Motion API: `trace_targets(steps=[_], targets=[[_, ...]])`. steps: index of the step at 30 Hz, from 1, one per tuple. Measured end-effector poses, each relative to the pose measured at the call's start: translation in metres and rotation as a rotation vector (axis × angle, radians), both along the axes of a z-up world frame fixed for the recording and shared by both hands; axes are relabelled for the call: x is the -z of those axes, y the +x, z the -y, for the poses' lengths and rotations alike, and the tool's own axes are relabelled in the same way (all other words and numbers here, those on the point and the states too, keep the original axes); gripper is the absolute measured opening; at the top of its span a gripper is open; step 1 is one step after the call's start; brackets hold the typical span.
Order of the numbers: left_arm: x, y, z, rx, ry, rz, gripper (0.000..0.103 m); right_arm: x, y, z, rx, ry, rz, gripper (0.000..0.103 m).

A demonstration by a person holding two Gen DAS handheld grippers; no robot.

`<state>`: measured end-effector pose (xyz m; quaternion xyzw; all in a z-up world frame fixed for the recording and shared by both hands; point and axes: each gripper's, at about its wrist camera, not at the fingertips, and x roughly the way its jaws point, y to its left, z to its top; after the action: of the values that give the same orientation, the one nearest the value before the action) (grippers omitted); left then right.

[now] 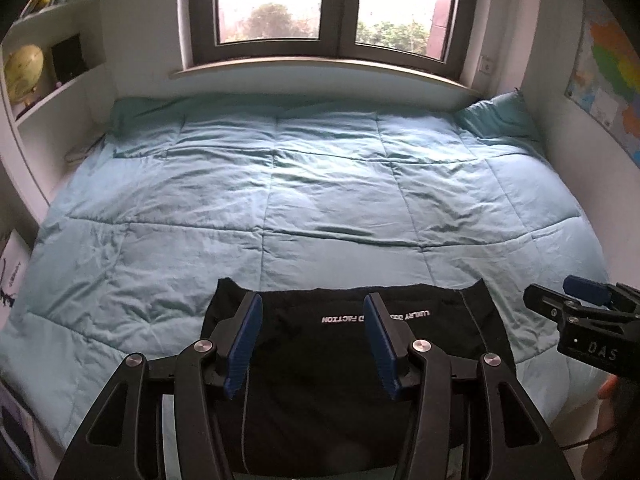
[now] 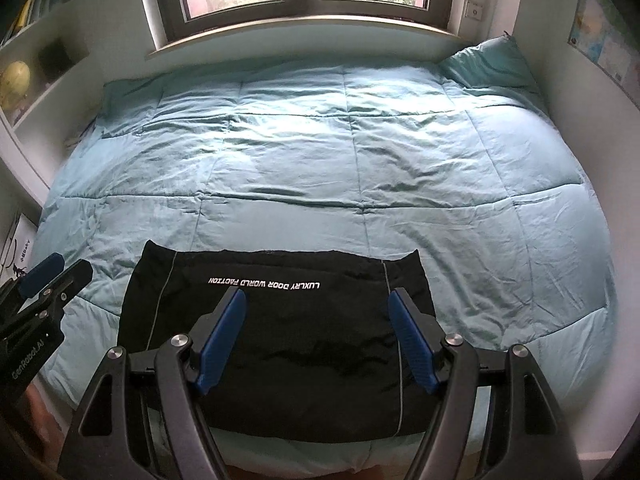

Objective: Fold large clothes

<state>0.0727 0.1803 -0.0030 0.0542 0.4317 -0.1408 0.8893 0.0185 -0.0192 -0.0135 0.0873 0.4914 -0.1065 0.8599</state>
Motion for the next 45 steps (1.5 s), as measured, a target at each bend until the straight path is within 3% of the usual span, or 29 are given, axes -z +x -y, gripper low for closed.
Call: trace_targets(steps=[8, 19, 25, 45], targets=[[-0.004, -0.008, -0.003, -0.006, 0.029, 0.026, 0.055, 0.005, 0.0, -0.01, -0.017, 0.008, -0.009, 0.076], [0.003, -0.013, 0.001, -0.003, 0.034, -0.019, 0.056, 0.015, -0.007, -0.006, -0.005, 0.035, -0.036, 0.076], [0.003, -0.017, 0.01, 0.023, 0.068, -0.012, 0.056, 0.018, -0.01, -0.001, 0.004, 0.056, -0.037, 0.076], [0.01, -0.009, 0.012, 0.013, 0.075, -0.034, 0.056, 0.026, -0.008, -0.002, 0.008, 0.071, -0.06, 0.076]])
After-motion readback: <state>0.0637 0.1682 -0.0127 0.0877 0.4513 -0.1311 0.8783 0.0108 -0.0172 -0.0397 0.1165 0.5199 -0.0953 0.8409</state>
